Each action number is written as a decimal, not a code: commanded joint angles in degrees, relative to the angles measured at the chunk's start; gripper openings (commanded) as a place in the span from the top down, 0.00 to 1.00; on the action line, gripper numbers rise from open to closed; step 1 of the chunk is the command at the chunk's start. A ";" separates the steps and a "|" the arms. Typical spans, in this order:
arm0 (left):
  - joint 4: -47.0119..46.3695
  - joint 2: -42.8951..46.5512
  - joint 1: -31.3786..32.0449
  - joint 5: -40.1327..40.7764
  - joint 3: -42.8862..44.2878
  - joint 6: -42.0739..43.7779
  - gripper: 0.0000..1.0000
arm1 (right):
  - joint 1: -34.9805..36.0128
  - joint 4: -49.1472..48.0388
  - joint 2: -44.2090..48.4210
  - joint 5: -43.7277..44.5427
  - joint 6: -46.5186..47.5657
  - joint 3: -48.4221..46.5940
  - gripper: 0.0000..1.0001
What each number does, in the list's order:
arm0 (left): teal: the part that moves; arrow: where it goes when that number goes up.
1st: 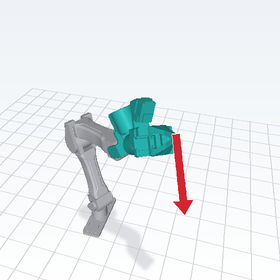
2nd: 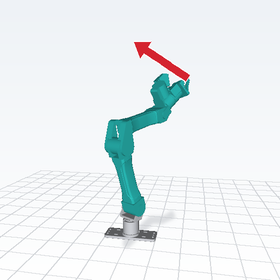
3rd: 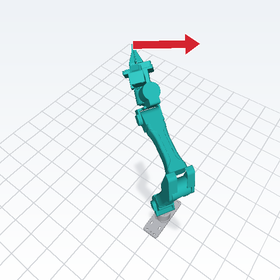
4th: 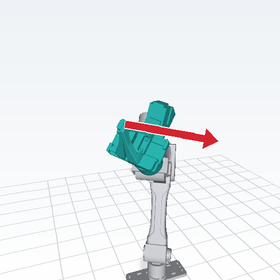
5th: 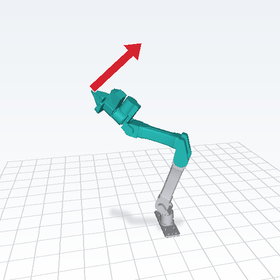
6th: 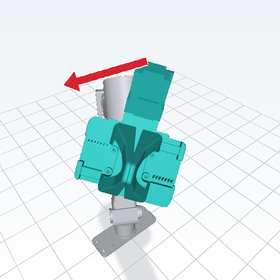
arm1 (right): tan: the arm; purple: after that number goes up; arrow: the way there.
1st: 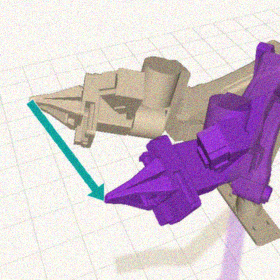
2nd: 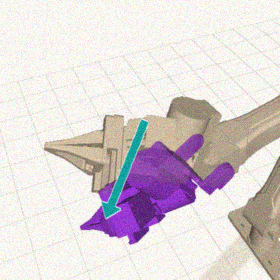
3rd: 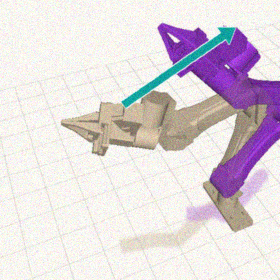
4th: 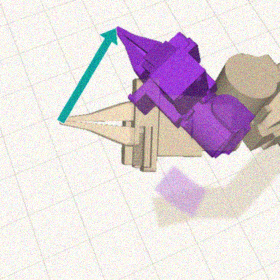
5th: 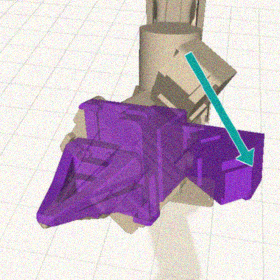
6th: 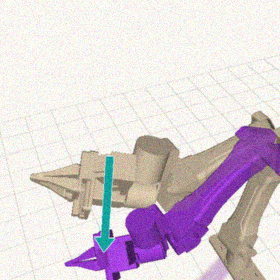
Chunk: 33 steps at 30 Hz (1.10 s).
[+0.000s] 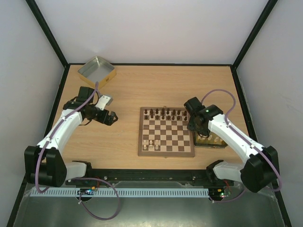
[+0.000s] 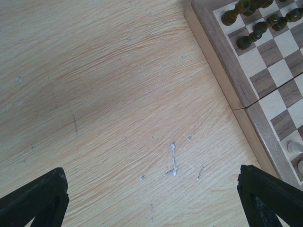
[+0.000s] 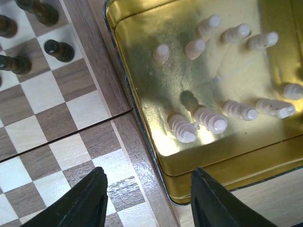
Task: Set up the chess pieces on the board
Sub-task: Move the storage box to the center of the board.
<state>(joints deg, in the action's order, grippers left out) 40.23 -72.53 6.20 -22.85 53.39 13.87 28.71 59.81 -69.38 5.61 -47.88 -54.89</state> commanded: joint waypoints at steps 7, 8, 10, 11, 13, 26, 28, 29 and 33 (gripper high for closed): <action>-0.27 -0.89 0.13 0.85 0.69 -0.59 0.02 | -0.86 -9.03 -7.93 -5.88 3.71 3.68 0.67; -0.32 -1.03 0.13 0.94 0.63 -0.60 0.02 | -0.98 -9.31 -8.76 -5.49 3.82 3.88 0.67; -0.44 -1.28 0.13 1.03 0.54 -0.62 0.02 | -1.58 -9.98 -10.34 -5.02 4.60 4.13 0.67; -0.45 -1.34 0.13 1.06 0.56 -0.68 0.02 | -2.08 -10.32 -10.98 -4.80 5.07 4.13 0.66; -0.50 -1.29 0.13 1.06 0.57 -0.68 0.02 | -3.45 -10.63 -11.88 -3.77 5.92 3.90 0.66; -0.79 -1.77 0.13 1.40 0.15 -1.03 0.01 | -9.09 -11.36 -14.13 -3.15 10.85 1.39 0.66; -0.85 -1.82 0.13 1.41 0.14 -1.06 0.01 | -9.11 -10.53 -13.25 -3.00 10.72 0.59 0.66; -0.85 -1.76 0.13 1.43 0.11 -1.12 0.01 | -9.08 -10.07 -12.78 -2.85 10.65 0.07 0.66; -0.88 -1.95 0.13 1.32 -0.04 -1.12 0.01 | -9.05 -7.85 -11.56 -1.39 10.55 -1.69 0.66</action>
<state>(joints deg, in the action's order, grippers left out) 39.35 -74.06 6.20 -21.80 53.39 13.26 19.75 48.93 -83.20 1.80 -37.89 -53.84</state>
